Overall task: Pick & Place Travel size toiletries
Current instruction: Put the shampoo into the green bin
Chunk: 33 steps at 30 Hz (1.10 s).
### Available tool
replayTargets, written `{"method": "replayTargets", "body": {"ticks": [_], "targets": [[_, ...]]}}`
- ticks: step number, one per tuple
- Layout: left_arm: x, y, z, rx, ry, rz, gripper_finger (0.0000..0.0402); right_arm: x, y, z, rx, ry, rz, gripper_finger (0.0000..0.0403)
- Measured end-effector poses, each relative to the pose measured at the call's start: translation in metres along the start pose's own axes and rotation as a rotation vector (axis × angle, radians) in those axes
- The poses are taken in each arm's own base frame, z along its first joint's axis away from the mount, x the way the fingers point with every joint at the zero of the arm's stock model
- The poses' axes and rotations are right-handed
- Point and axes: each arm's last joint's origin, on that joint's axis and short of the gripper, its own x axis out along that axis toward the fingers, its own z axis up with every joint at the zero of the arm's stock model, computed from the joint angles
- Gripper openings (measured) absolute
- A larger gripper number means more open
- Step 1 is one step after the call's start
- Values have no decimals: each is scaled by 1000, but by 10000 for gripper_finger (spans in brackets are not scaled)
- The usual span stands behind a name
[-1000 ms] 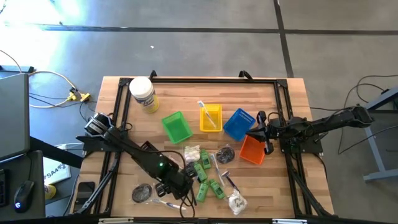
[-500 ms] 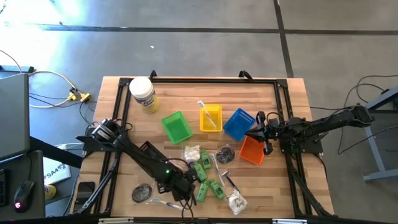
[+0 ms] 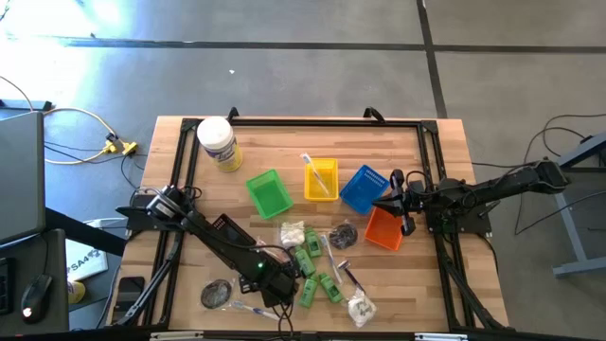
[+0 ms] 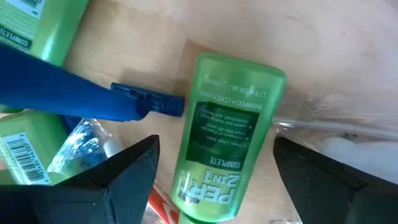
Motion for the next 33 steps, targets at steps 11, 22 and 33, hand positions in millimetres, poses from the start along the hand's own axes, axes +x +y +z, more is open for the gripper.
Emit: {"method": "replayTargets", "body": {"ticks": [11,22,33], "targets": [[1,-3,-2,46,16,-24,170,0,0,0,0,0,0,3],[-5,-4,-2,48,33,20,123,0,0,0,2,0,0,4],[-79,-4,-18,-90,52,206,124,0,0,0,3,1,0,3]]}}
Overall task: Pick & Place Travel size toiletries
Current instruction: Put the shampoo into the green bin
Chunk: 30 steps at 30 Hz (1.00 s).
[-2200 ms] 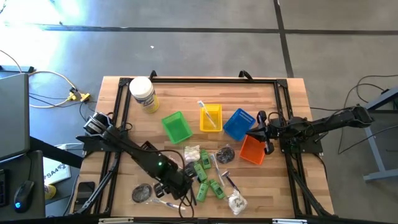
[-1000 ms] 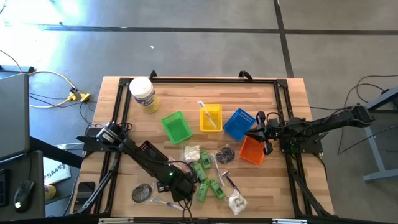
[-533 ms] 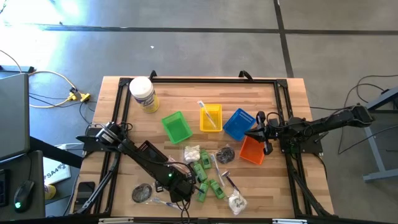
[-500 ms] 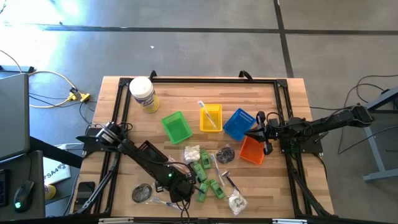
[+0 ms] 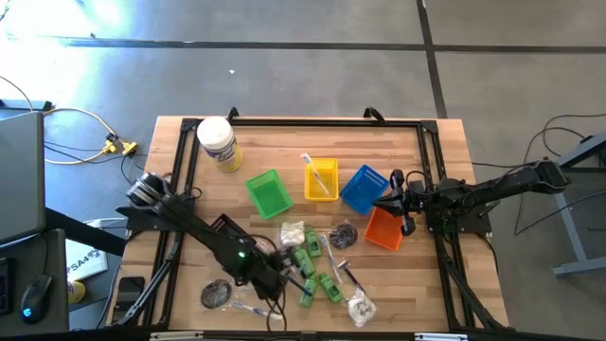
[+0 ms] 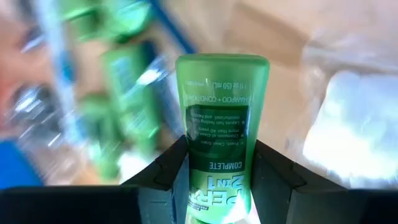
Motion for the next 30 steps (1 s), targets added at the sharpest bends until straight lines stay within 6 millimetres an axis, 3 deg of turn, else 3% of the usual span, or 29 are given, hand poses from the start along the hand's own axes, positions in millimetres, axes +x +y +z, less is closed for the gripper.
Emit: {"method": "replayTargets", "body": {"ticks": [7,13,20,24,30], "targets": [[-66,5,-27,-236,-98,90,124,0,0,0,0,-1,0,4],[-98,-21,-82,-473,-201,119,124,0,0,0,0,1,1,3],[-97,-74,-146,-743,-581,196,124,0,0,0,0,0,1,3],[-93,-94,-169,-859,-791,237,124,0,0,0,0,0,0,5],[-77,-114,-191,-929,-799,315,125,0,0,0,0,1,0,3]]}}
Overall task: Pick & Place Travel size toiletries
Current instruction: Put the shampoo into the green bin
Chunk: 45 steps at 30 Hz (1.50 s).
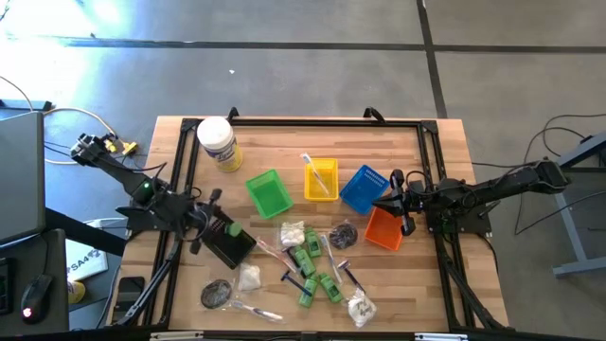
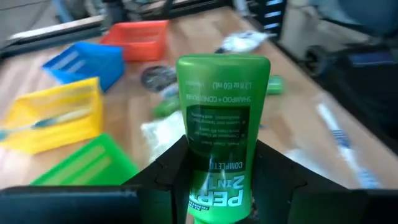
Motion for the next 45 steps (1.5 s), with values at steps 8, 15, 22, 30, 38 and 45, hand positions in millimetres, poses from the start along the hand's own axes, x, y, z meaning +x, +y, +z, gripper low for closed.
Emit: {"method": "replayTargets", "body": {"ticks": [8,15,22,30,38,45], "targets": [[-1,6,20,99,-19,219,125,2,-1,-4,-6,24,-30,3],[0,14,80,268,28,392,125,4,-2,-7,-11,48,-66,3],[31,46,113,425,328,512,125,6,-2,-5,-7,18,-56,4],[97,67,93,707,627,305,125,6,-2,-6,2,24,-45,6],[147,83,52,785,866,147,125,6,-1,-6,3,29,-26,7],[160,104,29,731,998,107,125,6,-1,-6,2,25,-26,8]]}}
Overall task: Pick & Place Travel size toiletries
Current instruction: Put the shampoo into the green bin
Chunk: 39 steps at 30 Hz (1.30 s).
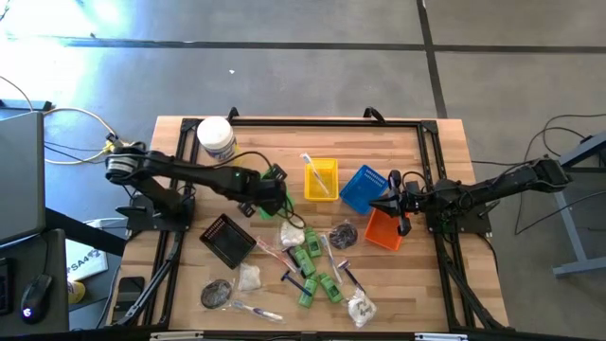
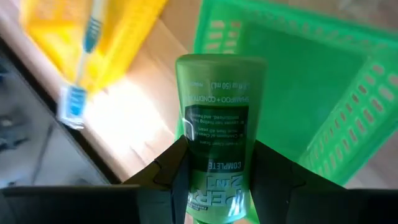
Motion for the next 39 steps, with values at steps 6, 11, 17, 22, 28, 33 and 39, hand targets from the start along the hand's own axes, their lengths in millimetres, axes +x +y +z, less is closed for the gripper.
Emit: {"method": "replayTargets", "body": {"ticks": [6,11,17,22,28,33,39], "targets": [[18,0,-3,12,15,-78,125,0,0,0,-2,0,-1,9],[26,0,-5,57,30,-110,125,0,0,0,-2,0,-1,9],[26,-2,-2,84,-6,-139,125,0,0,0,-2,0,-1,9],[26,-2,-2,75,-17,-148,125,0,0,0,-2,0,-1,9],[26,-4,-1,32,-59,-197,127,0,0,0,-1,0,-1,9],[26,-5,-2,8,-54,-207,165,0,0,0,-2,0,-1,9],[26,-4,-2,4,-31,-185,222,0,0,0,-1,0,-1,9]]}}
